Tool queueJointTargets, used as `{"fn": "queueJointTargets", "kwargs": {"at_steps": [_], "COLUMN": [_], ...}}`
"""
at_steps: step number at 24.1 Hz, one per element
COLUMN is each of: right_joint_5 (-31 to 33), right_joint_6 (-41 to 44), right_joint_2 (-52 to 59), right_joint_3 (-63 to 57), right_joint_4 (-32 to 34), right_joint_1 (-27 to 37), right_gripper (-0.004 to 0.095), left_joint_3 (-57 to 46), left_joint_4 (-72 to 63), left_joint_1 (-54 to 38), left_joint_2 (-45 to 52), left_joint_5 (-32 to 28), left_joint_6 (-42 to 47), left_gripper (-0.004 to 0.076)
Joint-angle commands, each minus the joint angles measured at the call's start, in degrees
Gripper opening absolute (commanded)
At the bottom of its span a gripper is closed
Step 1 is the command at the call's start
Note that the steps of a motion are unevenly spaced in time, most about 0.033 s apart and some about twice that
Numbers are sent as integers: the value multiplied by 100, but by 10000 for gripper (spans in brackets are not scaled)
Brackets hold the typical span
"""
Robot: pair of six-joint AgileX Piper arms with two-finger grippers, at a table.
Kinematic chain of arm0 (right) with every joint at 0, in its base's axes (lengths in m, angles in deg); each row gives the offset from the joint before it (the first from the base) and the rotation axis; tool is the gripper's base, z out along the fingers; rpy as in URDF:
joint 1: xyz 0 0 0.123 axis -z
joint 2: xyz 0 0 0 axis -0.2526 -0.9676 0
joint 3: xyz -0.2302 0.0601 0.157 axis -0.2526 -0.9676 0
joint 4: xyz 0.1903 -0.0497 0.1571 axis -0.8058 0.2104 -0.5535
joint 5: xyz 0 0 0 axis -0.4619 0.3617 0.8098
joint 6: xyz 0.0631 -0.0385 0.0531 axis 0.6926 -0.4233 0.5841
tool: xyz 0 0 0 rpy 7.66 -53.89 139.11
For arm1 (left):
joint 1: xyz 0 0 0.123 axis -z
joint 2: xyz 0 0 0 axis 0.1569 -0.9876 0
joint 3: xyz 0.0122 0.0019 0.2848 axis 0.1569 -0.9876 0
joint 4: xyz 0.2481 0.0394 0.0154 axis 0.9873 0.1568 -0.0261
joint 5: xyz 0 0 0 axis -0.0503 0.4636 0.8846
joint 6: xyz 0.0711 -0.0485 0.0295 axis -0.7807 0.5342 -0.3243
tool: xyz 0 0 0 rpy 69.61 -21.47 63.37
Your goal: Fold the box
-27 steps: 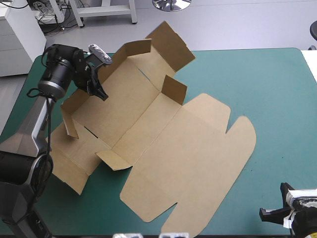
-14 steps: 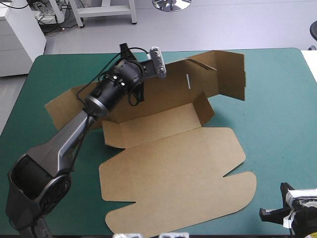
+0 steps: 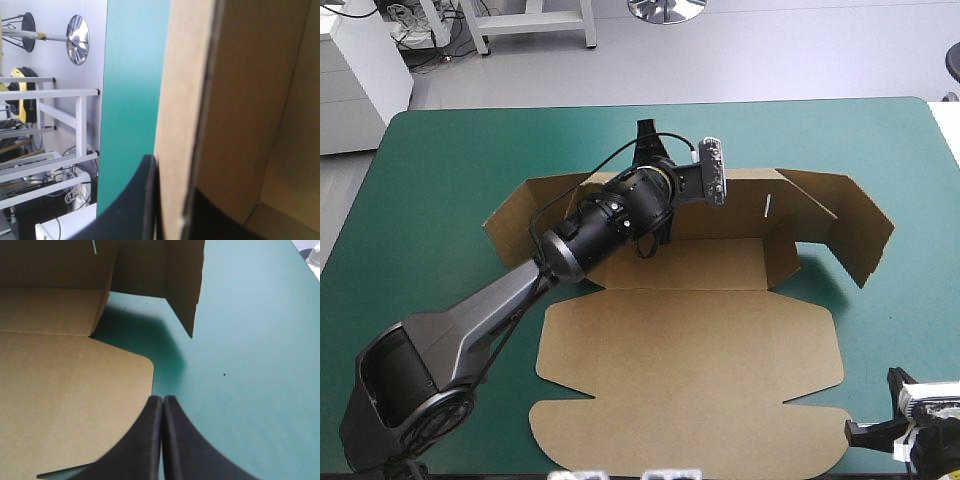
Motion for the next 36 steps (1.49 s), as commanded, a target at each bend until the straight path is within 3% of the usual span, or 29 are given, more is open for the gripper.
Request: {"fn": "queueJointTargets", "kwargs": {"at_steps": [1,7,11,16,20,25,28,32,36], "right_joint_5": [-431,-345,-345,-449,-474,-301,-127,51,142], "right_joint_6": [-87,-73,-73,-73,-23,-242,-243,-230,-230], "right_joint_2": [-140,-579,-1115,-2065,-3569,-5903,-7062,-8250,-8745], "right_joint_3": [413,990,1516,2410,3945,5935,6813,7377,7437], "right_joint_4": [-17,-67,-132,-344,-390,-1069,-1118,-1099,-1086], "right_joint_1": [-12,-12,-12,-12,-12,-12,-12,-12,-12], "right_gripper": [-19,-19,-19,-19,-19,-19,-19,-19,-19], "left_joint_3": [-164,-831,-1244,-1388,-1388,-1388,-1388,-1388,-1388], "left_joint_4": [771,2798,3688,3855,3913,3944,3953,3966,3973], "left_joint_1": [280,913,1195,1265,1265,1265,1265,1265,1265], "left_joint_2": [345,353,353,353,353,353,342,342,342], "left_joint_5": [-235,-403,-431,-370,-334,-322,-349,-473,-489], "left_joint_6": [788,2611,3292,3586,3628,3754,3754,3754,3754], "left_gripper": [-10,-10,-10,-10,-10,-10,-10,-10,-10]}}
